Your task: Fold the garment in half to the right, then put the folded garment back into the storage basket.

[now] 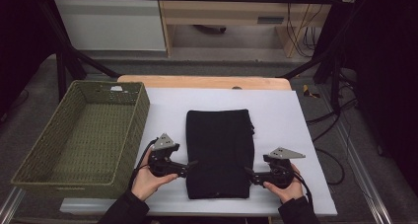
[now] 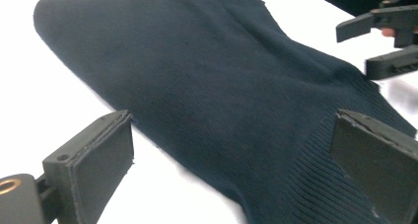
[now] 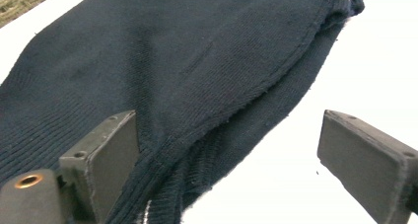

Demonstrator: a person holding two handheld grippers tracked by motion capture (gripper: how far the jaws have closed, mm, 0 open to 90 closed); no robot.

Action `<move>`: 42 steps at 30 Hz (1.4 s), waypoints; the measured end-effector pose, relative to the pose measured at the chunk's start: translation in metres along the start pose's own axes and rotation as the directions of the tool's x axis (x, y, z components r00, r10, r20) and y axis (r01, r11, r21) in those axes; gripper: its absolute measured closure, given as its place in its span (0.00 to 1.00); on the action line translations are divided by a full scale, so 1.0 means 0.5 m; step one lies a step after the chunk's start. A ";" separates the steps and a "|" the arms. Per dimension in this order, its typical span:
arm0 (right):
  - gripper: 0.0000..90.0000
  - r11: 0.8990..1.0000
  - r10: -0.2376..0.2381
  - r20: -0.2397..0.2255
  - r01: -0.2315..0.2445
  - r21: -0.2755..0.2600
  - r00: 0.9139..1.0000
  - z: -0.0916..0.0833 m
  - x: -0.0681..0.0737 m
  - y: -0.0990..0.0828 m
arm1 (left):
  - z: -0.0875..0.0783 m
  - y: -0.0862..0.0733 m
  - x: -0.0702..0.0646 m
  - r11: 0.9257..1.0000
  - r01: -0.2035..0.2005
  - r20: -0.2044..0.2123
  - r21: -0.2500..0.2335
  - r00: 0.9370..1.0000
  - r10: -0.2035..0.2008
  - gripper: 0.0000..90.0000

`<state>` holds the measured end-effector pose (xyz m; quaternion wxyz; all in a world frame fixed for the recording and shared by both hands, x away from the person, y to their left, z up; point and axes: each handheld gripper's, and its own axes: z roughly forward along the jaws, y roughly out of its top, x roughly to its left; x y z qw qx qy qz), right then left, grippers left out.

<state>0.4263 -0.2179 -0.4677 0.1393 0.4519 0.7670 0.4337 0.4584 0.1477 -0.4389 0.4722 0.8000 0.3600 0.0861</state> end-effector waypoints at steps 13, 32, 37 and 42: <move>0.06 1.000 0.002 0.007 -0.002 0.003 1.000 -0.003 0.003 0.003 | 0.028 0.047 0.033 1.000 0.012 -0.009 -0.003 1.000 -0.012 0.02; 0.06 1.000 0.010 0.001 -0.010 0.006 1.000 -0.005 0.007 0.006 | 0.079 0.118 0.078 0.999 0.032 -0.084 -0.023 0.996 -0.034 0.02; 0.06 1.000 0.008 0.000 -0.008 0.014 1.000 -0.003 0.008 0.005 | 0.100 0.135 0.087 0.999 0.034 -0.124 -0.011 0.992 -0.035 0.02; 0.06 1.000 0.004 -0.003 -0.004 0.013 1.000 -0.003 0.009 0.005 | 0.115 0.147 0.105 0.998 0.057 -0.145 -0.024 0.988 -0.060 0.02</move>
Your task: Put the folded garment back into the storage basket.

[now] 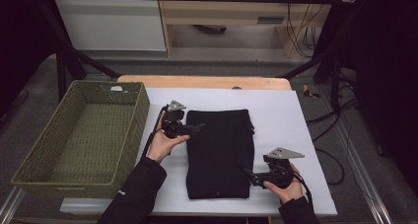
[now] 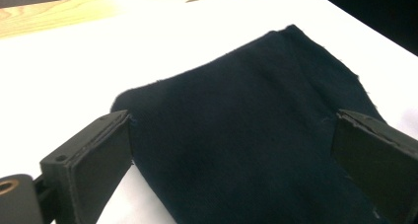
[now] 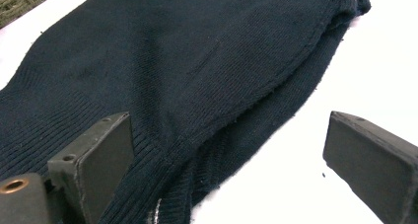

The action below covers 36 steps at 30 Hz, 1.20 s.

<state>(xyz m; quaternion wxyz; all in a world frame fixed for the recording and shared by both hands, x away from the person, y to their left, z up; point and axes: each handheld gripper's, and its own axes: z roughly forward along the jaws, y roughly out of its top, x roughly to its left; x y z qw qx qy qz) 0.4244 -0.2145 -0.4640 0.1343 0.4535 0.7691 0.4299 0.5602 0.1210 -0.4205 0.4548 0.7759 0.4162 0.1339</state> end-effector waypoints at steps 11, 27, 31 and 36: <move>0.06 1.000 0.002 0.001 -0.002 0.005 1.000 0.000 0.000 0.000 | 0.031 -0.002 0.028 0.999 0.030 -0.029 0.018 0.999 -0.030 0.02; 0.06 1.000 0.014 -0.002 -0.014 0.018 1.000 0.001 0.001 -0.002 | 0.078 -0.017 0.057 0.997 0.052 -0.099 0.056 0.994 -0.046 0.17; 0.05 1.000 0.009 -0.005 -0.009 0.020 1.000 0.002 0.001 -0.002 | 0.087 -0.022 0.062 0.997 0.053 -0.108 0.063 0.993 -0.046 0.27; 0.06 1.000 0.008 -0.002 -0.008 0.025 1.000 0.002 0.003 -0.003 | 0.101 -0.030 0.076 0.993 0.092 -0.104 0.075 0.991 -0.084 0.34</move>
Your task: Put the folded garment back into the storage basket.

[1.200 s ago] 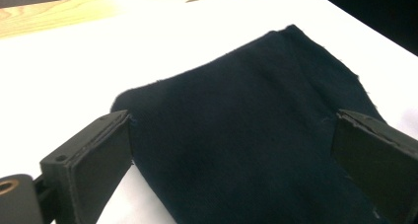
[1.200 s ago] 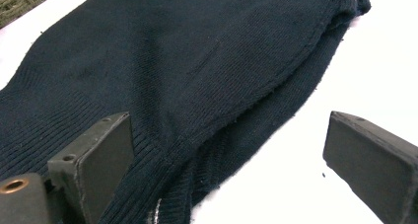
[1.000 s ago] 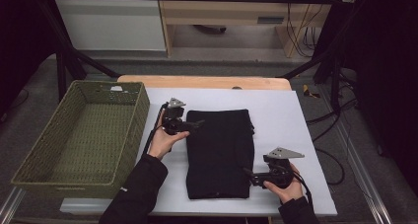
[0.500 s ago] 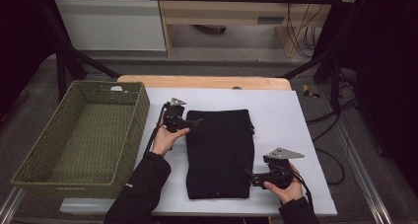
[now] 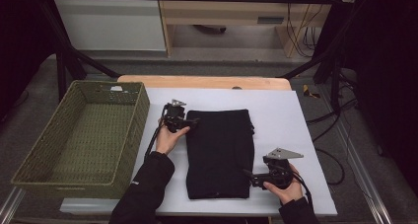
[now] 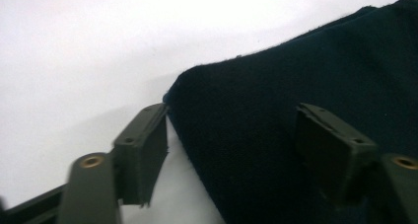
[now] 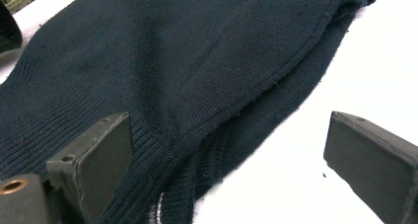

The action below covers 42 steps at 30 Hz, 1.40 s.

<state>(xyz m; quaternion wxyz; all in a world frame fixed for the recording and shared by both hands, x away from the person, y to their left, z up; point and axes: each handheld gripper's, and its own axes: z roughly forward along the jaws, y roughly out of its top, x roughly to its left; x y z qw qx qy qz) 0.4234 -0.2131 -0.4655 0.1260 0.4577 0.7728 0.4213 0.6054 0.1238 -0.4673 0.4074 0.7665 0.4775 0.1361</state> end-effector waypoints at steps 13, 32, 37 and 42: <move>0.07 0.999 0.027 -0.016 -0.026 0.026 1.000 0.008 0.006 -0.001 | 0.021 -0.012 -0.004 0.999 -0.031 0.017 0.044 0.999 0.030 0.48; 0.08 0.995 0.036 -0.012 -0.035 0.088 0.999 0.032 0.025 -0.008 | 0.022 -0.013 -0.007 0.999 -0.031 0.027 0.039 0.999 0.030 0.81; 0.14 0.990 0.076 -0.019 -0.073 0.119 0.997 0.038 0.026 -0.011 | 0.022 -0.013 -0.012 0.997 -0.063 0.019 0.037 0.998 0.062 0.82; 0.31 0.991 0.064 -0.033 -0.059 0.122 0.997 0.037 0.037 -0.013 | 0.022 -0.013 -0.012 0.998 -0.061 0.019 0.035 0.998 0.060 0.82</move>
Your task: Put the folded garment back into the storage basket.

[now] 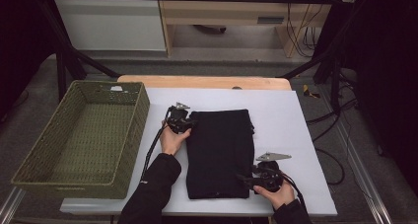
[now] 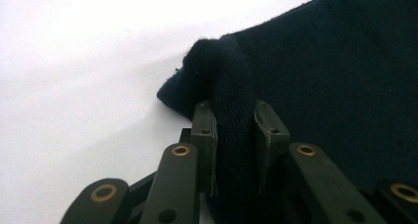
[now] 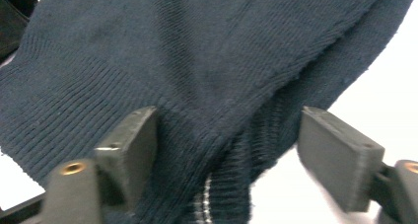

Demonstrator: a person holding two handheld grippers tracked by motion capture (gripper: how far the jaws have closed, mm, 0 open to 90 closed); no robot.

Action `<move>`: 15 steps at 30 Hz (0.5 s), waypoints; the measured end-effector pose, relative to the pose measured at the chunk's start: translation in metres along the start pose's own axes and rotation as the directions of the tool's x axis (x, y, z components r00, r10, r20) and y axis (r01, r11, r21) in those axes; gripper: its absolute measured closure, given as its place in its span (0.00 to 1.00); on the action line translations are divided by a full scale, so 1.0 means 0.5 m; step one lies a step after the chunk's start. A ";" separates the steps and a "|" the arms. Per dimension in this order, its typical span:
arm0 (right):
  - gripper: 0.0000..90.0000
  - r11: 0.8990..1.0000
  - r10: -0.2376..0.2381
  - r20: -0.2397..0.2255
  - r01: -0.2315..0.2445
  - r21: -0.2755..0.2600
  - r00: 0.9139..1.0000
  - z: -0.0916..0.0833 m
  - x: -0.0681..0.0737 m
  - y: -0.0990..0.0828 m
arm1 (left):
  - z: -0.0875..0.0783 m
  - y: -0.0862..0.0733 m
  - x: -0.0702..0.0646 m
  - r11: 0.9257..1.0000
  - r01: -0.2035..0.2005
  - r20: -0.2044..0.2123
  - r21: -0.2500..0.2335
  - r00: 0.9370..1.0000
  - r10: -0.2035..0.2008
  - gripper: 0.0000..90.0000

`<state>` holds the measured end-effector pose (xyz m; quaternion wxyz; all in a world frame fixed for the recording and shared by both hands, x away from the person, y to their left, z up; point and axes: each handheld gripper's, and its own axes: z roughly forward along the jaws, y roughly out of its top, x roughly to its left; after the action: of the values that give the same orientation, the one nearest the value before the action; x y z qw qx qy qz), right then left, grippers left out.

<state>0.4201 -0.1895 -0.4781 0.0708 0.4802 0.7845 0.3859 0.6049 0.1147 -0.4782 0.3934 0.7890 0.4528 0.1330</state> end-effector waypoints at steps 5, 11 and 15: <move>0.51 0.999 0.015 0.013 -0.015 0.030 1.000 -0.001 0.015 0.002 | 0.000 -0.001 -0.003 1.000 -0.002 -0.006 -0.005 1.000 0.002 0.82; 0.66 0.996 0.055 0.003 -0.055 0.066 0.998 0.000 0.021 0.007 | 0.000 -0.003 -0.005 1.000 0.010 -0.011 -0.013 1.000 -0.010 0.82; 0.72 0.992 0.108 -0.014 -0.106 0.071 0.994 0.000 0.015 0.008 | 0.000 -0.004 -0.005 1.000 0.016 -0.012 -0.018 1.000 -0.016 0.83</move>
<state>0.4192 -0.1824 -0.4735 0.0262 0.5204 0.7713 0.3654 0.6020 0.1132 -0.4793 0.3989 0.7808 0.4604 0.1389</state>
